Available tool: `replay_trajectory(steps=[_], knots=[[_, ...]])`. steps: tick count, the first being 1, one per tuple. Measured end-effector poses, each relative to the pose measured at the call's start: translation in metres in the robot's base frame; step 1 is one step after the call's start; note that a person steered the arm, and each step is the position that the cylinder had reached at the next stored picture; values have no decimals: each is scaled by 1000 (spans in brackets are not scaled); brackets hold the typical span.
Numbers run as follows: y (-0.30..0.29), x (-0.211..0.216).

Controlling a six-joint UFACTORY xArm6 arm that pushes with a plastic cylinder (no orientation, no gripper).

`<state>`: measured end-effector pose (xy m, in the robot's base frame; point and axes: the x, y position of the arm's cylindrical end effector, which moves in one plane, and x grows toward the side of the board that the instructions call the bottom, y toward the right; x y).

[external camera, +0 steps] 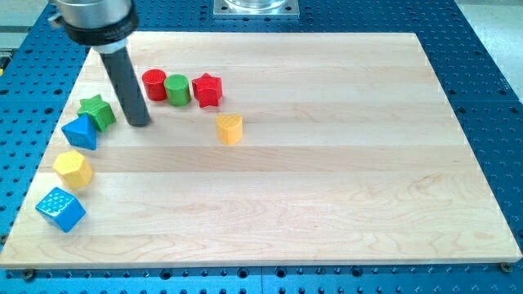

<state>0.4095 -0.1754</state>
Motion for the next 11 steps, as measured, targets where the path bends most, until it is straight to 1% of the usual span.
replay_trajectory(steps=[1, 2, 3, 5, 7, 8, 9, 10, 11], knots=[[-16, 0], [-15, -13], [-16, -47], [-2, -47], [-4, -47], [-1, -35], [21, 12], [21, 45], [21, 17]])
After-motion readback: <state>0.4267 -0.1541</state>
